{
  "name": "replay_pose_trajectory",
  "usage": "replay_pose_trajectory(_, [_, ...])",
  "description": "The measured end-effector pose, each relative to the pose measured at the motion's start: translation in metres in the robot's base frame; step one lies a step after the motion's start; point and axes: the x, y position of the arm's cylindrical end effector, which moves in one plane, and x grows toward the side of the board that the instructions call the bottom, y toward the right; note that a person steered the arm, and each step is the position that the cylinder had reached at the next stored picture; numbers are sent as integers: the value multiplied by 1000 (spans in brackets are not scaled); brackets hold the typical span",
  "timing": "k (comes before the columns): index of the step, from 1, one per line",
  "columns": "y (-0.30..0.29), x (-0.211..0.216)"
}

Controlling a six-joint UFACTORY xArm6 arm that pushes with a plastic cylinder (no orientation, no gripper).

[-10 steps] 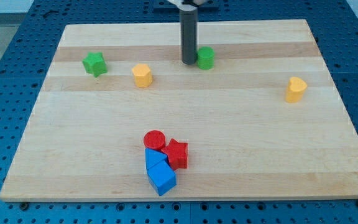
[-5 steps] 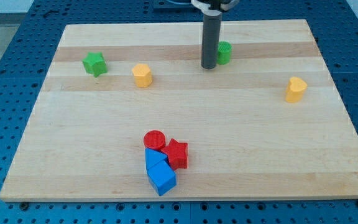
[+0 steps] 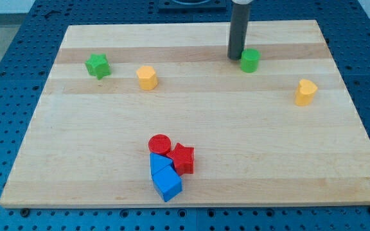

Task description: Move the green circle closer to the yellow heart

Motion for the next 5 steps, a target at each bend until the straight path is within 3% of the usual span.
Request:
replay_pose_trajectory(3, [-1,4])
replay_pose_trajectory(5, [9,45])
